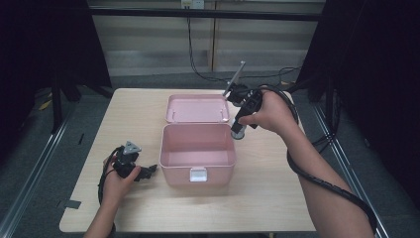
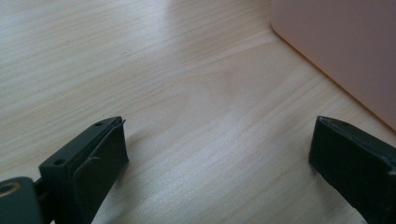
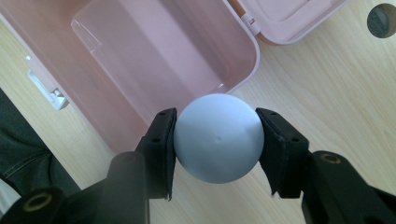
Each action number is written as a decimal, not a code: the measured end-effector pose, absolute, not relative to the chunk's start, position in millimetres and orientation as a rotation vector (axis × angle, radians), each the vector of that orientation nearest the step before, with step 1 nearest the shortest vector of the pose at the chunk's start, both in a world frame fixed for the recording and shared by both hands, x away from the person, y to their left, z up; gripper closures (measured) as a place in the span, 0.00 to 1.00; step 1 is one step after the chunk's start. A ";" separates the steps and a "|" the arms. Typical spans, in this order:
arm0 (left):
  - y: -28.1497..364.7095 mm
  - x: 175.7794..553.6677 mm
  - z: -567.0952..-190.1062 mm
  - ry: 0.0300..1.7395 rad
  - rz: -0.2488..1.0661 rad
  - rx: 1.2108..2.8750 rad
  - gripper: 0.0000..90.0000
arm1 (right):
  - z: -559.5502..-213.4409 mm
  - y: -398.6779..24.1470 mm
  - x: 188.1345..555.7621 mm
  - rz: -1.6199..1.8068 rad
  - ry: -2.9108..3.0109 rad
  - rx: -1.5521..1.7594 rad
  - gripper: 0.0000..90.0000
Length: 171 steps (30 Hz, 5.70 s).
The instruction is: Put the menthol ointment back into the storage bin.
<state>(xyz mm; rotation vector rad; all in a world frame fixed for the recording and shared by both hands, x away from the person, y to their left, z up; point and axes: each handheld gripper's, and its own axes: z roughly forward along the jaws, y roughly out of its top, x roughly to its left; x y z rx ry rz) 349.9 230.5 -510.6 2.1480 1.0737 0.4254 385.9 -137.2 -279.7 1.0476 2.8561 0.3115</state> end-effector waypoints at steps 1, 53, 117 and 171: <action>230.5 349.9 -510.6 1.073 0.425 2.148 0.04 | -280.0 -136.0 386.8 0.314 2.857 1.045 0.57; 230.5 350.1 -510.6 1.067 0.420 2.156 0.03 | -321.9 -75.2 410.8 0.261 2.890 1.075 0.57; 230.1 350.5 -510.7 1.059 0.412 2.160 0.02 | -374.6 -65.8 427.7 0.339 2.747 1.433 0.57; 229.8 350.6 -510.9 1.059 0.414 2.160 0.01 | -406.7 -61.3 432.5 0.316 2.686 1.574 0.57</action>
